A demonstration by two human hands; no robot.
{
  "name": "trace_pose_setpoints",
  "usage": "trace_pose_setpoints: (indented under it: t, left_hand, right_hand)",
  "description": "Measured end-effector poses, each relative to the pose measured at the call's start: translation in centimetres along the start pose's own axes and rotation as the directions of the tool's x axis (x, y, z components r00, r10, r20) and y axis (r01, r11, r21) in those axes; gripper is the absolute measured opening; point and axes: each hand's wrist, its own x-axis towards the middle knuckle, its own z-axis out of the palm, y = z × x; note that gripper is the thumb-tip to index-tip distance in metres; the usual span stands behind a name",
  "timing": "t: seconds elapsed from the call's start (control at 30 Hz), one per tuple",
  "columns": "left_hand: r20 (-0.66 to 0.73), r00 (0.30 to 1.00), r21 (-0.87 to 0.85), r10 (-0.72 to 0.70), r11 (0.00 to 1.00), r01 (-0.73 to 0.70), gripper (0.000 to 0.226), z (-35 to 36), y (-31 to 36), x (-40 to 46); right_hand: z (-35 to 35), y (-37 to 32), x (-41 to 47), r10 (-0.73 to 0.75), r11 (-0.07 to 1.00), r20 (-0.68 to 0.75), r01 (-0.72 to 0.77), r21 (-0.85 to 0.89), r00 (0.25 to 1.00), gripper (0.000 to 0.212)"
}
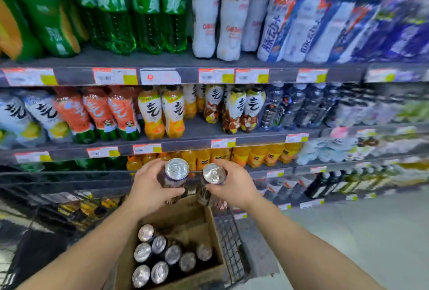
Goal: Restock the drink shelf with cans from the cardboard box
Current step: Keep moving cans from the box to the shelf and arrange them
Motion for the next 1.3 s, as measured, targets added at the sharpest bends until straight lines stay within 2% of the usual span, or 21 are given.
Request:
trace_pose_setpoints:
  t: [0.07, 0.2, 0.27, 0.37, 0.57, 0.7, 0.97, 1.3]
  left_hand:
    - [0.029, 0.998, -0.034, 0.054, 0.998, -0.053, 0.084, 1.6, 3.6, 0.9]
    - [0.11, 0.982, -0.176, 0.15, 0.976, -0.13, 0.068, 6.7, 13.0, 1.9]
    - [0.163, 0.968, -0.242, 0.192, 0.959, -0.15, 0.066, 10.5, 17.9, 2.6]
    - [0.206, 0.937, -0.312, 0.281, 0.927, -0.209, 0.064, 17.3, 26.2, 3.1]
    - [0.256, 0.878, -0.484, 0.405, 0.84, -0.246, 0.053, 31.4, 43.9, 1.8]
    - [0.315, 0.808, -0.589, 0.498, 0.77, -0.246, 0.047, 40.1, 53.4, 1.6]
    - [0.417, 0.666, -0.655, 0.619, 0.713, -0.252, 0.067, 56.7, 69.4, 6.8]
    - [0.467, 0.492, -0.73, 0.735, 0.634, -0.255, 0.052, 75.2, 90.7, 15.6]
  right_hand:
    - [-3.5, 1.1, -0.8, 0.055, 0.996, -0.086, -0.049, 0.078, 0.995, 0.045]
    - [-11.7, 6.0, -2.7, 0.121, 0.984, -0.219, -0.088, 0.154, 0.968, 0.057]
    - [-16.9, 9.0, -4.5, 0.146, 0.977, -0.272, -0.096, 0.19, 0.951, 0.055]
    - [-25.4, 14.1, -8.3, 0.203, 0.964, -0.371, -0.118, 0.239, 0.906, 0.065]
    - [-41.7, 24.1, -16.1, 0.221, 0.975, -0.533, -0.163, 0.153, 0.817, 0.066]
    - [-49.9, 31.0, -20.0, 0.276, 0.961, -0.665, -0.223, 0.167, 0.694, 0.066]
    - [-63.4, 45.7, -20.9, 0.355, 0.929, -0.794, -0.285, 0.238, 0.494, 0.063]
    - [-81.9, 61.8, -18.8, 0.418, 0.891, -0.871, -0.302, 0.339, 0.256, 0.052]
